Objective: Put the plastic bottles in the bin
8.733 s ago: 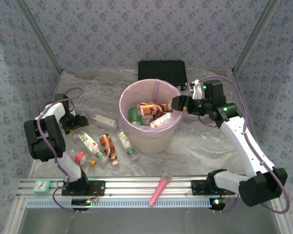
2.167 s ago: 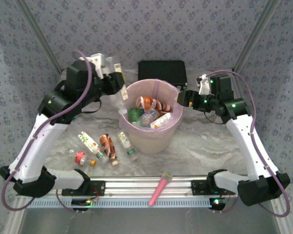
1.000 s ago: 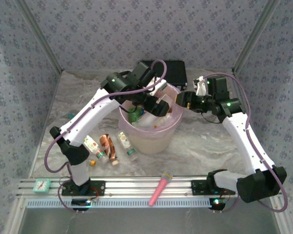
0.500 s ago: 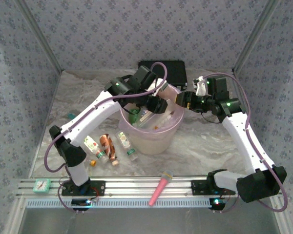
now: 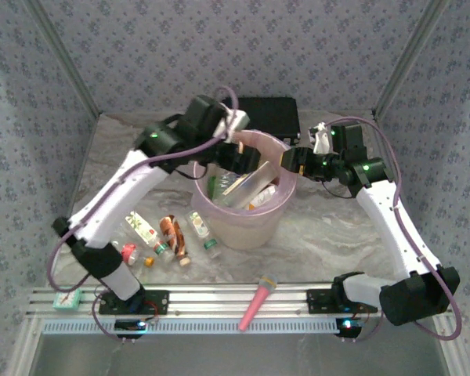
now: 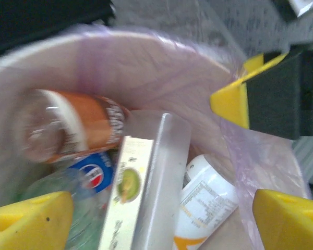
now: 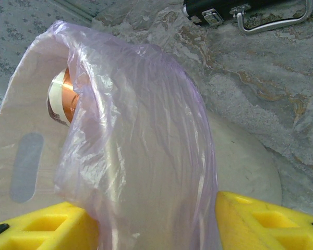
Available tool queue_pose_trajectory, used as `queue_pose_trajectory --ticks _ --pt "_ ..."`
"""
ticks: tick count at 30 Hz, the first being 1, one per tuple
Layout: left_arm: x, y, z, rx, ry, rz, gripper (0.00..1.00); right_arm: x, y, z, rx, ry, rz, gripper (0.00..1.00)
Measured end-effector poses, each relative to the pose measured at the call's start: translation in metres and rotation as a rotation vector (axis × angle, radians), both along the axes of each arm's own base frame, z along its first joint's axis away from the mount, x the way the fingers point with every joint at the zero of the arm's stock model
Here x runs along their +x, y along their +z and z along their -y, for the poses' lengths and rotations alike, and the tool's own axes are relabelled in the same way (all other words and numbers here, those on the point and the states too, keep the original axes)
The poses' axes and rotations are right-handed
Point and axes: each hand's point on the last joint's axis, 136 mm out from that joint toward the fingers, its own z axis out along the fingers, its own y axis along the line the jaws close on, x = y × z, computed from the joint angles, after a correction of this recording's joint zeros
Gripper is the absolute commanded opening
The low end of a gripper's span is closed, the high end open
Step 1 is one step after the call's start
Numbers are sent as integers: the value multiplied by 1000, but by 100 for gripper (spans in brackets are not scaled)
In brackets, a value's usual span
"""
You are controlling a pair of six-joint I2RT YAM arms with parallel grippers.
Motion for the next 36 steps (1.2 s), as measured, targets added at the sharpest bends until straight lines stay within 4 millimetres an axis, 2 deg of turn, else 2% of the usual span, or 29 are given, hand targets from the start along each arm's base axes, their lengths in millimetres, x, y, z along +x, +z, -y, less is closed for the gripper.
queue_pose_trajectory --ticks 3,5,7,9,12,15,18,21,26,30,36 --pt "0 23 -50 -45 124 48 91 0 -1 -1 -1 2 -1 60" --pt "-3 18 -93 -51 238 40 89 1 -2 0 -6 0 -3 60" --pt "-5 0 -133 -36 350 -4 90 2 -4 0 -10 -1 -7 60" --pt "-7 -32 -177 2 491 -82 92 3 -6 0 -19 -1 -5 60" --pt "-14 -83 -226 50 673 -210 93 3 -6 0 -24 1 -1 60" --pt "-27 -131 -264 54 845 -332 93 4 -7 0 -28 3 -3 60" --pt "-43 -173 -290 4 1006 -435 91 8 -6 -1 -30 10 -3 60" --pt "-56 -212 -306 -62 1153 -529 90 12 -8 -3 -32 23 -5 60" --pt "-72 -254 -319 -114 1320 -627 87 13 -11 -5 -31 36 -14 60" --pt "-83 -271 -329 -108 1426 -666 85 14 -13 -7 -29 45 -17 60" --pt "-91 -276 -342 -82 1518 -667 85 17 -20 -8 -34 57 -34 60"
